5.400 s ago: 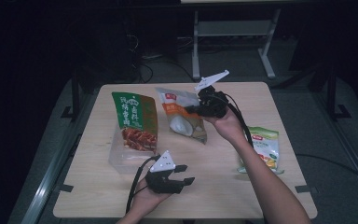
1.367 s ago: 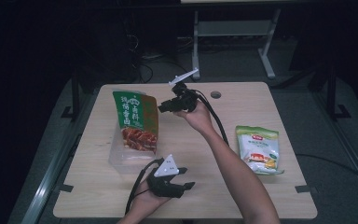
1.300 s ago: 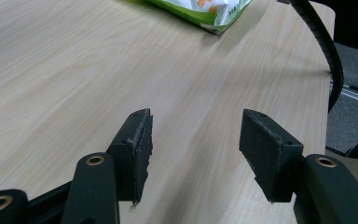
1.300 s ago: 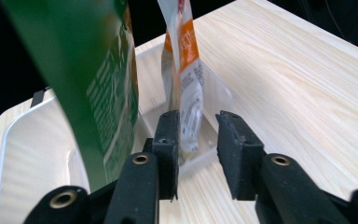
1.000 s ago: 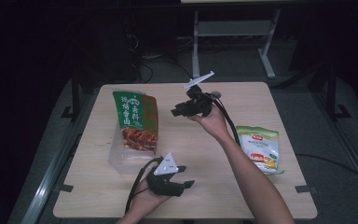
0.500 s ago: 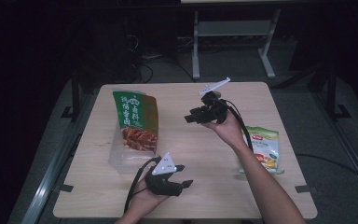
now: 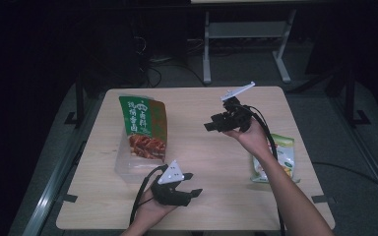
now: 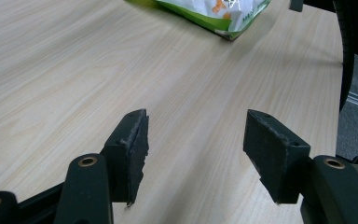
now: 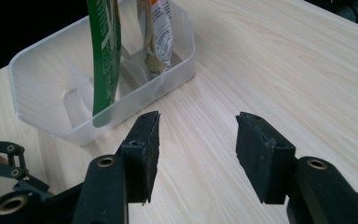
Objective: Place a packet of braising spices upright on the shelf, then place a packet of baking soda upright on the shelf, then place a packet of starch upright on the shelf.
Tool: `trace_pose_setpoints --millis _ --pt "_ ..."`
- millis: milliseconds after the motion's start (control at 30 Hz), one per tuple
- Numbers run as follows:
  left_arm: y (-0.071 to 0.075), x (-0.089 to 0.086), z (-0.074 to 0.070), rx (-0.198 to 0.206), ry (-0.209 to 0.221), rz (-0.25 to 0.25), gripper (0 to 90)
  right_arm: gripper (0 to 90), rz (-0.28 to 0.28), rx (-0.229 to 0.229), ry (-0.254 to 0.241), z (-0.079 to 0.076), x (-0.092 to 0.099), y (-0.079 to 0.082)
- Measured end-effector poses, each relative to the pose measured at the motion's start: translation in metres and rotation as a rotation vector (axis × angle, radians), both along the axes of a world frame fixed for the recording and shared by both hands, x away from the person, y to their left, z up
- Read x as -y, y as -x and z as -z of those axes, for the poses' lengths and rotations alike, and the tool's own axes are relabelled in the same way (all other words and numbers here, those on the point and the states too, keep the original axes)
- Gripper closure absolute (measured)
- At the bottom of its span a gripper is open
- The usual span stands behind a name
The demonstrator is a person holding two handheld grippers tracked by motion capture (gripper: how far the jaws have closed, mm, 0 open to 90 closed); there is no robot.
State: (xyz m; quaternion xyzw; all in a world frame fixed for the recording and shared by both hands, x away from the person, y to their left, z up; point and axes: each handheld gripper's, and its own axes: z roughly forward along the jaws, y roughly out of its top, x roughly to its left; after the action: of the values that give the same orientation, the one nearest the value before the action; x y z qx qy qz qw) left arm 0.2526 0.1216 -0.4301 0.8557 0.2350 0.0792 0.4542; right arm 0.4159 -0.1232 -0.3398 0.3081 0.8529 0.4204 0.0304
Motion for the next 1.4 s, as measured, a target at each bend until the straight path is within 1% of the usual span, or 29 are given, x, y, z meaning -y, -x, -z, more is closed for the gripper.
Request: trace_pose_setpoints --millis 33,100,167,233,267,333,367,500,533,600,633,700,733,800,833,967,1000,1100,1167,1233,1300,1367,1400 --pt "-0.001 0.000 0.000 0.006 -0.007 0.004 39.5 47.2 0.006 -0.001 0.005 -0.001 0.001 0.001" --pt "-0.001 -0.001 -0.001 0.008 -0.008 0.004 39.3 46.7 0.011 -0.002 0.009 -0.003 0.005 0.002" --pt "0.000 -0.001 -0.001 0.009 -0.005 -0.001 38.9 45.5 0.020 -0.003 0.013 -0.004 0.008 0.005" --pt "-0.001 -0.001 -0.001 0.009 -0.002 -0.007 38.3 44.0 0.027 0.010 0.020 -0.004 0.015 0.008" --pt "-0.001 -0.001 -0.001 0.010 0.000 -0.008 37.7 42.7 0.030 0.007 0.020 -0.003 0.017 0.010" --pt "-0.002 -0.002 -0.002 0.009 0.000 -0.011 36.3 41.1 0.039 0.002 0.016 -0.001 0.025 0.013" --pt "-0.002 -0.002 -0.001 0.006 0.007 -0.016 35.7 40.3 0.044 0.001 0.021 0.000 0.029 0.015" --pt "-0.002 -0.002 -0.001 0.011 0.004 -0.022 33.6 38.8 0.063 0.002 0.035 0.007 0.046 0.023" --pt "-0.002 -0.002 -0.002 0.009 0.001 -0.022 33.5 38.4 0.073 -0.009 0.041 0.008 0.050 0.026" --pt "-0.002 -0.002 -0.002 0.012 0.004 -0.024 33.5 38.0 0.081 -0.008 0.045 0.010 0.059 0.029" --pt "-0.002 -0.003 -0.002 0.015 -0.004 -0.022 33.4 37.8 0.092 -0.016 0.044 0.012 0.064 0.032" --pt "-0.003 -0.003 -0.003 0.014 0.001 -0.027 33.2 36.9 0.098 -0.018 0.051 0.013 0.072 0.035" --pt "-0.003 -0.003 -0.003 0.014 0.001 -0.027 33.0 36.7 0.115 -0.027 0.047 0.014 0.080 0.038" --pt "-0.002 -0.003 -0.003 0.013 0.003 -0.028 32.9 36.6 0.123 -0.028 0.047 0.014 0.085 0.041" --pt "-0.002 -0.002 -0.002 0.012 0.007 -0.030 32.9 36.2 0.123 -0.021 0.050 0.015 0.089 0.043" --pt "-0.003 -0.002 -0.002 0.010 0.006 -0.028 32.8 35.4 0.136 -0.025 0.056 0.018 0.097 0.047" --pt "-0.003 -0.002 -0.002 0.008 0.007 -0.030 32.8 35.3 0.141 -0.032 0.057 0.019 0.098 0.048" --pt "-0.003 -0.002 -0.002 0.012 0.006 -0.030 32.7 35.3 0.139 -0.024 0.061 0.021 0.102 0.051" --pt "-0.003 -0.002 -0.002 0.011 0.007 -0.031 32.7 35.1 0.150 -0.035 0.064 0.022 0.106 0.053" --pt "-0.003 -0.002 -0.002 0.010 0.007 -0.031 32.6 34.9 0.155 -0.031 0.062 0.024 0.110 0.054" --pt "-0.002 -0.002 -0.002 0.011 0.006 -0.031 32.6 34.7 0.163 -0.037 0.063 0.025 0.114 0.055" --pt "-0.002 -0.002 -0.002 0.015 0.004 -0.028 32.6 33.9 0.170 -0.048 0.077 0.027 0.119 0.057" --pt "-0.002 -0.002 -0.003 0.016 0.004 -0.029 32.6 33.9 0.170 -0.045 0.076 0.029 0.121 0.058"
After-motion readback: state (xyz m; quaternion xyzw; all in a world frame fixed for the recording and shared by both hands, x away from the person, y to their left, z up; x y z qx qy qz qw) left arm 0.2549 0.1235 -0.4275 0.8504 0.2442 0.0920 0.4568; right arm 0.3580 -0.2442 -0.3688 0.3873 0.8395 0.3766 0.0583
